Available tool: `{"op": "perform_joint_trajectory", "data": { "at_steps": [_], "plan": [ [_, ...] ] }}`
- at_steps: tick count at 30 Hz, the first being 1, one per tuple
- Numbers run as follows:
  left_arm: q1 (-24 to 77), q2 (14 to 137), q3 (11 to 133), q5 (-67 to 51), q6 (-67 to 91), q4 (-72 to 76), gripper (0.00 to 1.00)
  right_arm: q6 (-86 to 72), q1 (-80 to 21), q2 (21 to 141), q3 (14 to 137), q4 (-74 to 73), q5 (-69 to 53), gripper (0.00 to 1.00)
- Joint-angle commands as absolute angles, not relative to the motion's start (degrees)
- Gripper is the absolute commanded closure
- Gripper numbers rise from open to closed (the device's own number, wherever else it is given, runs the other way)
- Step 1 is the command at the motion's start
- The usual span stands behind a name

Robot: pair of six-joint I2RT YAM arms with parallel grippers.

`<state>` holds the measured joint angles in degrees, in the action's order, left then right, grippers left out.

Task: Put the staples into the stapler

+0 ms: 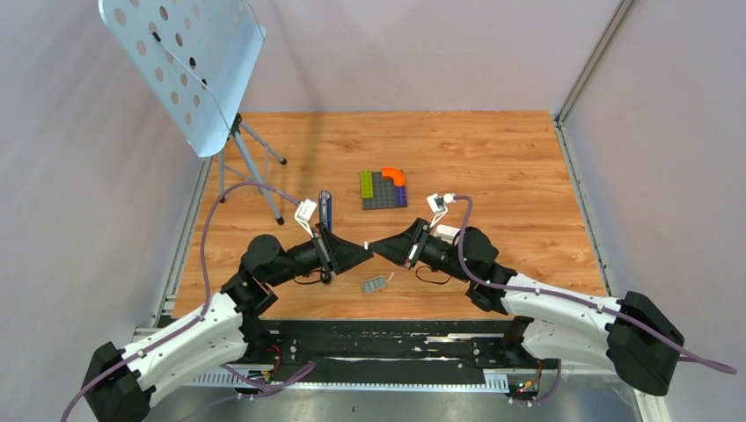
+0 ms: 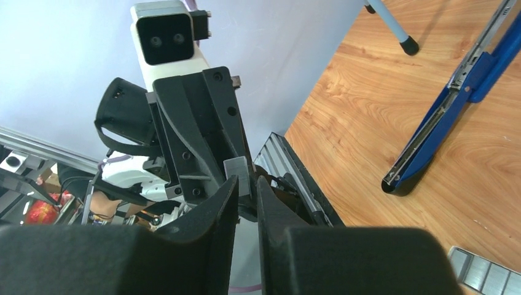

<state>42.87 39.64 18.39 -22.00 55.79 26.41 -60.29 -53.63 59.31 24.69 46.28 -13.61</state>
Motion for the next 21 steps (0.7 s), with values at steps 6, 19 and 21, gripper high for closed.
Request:
{"op": "perform_joint_trajectory", "data": {
  "at_steps": [6,19,21],
  "plan": [
    [42.5,41.7,28.1,-12.3,38.1,-2.7,0.82,-57.6,-53.0,48.0,23.0,28.1,-2.1,0.67],
    [45.7,69.4,41.2,8.6,28.2,-21.9,0.85,-50.8,-52.9,31.1,25.1,0.3,13.9,0.53],
    [46.2,74.2,43.3,10.8,27.9,-23.7,0.85,-50.7,-52.9,29.9,24.4,0.2,14.3,0.53]
  ]
}}
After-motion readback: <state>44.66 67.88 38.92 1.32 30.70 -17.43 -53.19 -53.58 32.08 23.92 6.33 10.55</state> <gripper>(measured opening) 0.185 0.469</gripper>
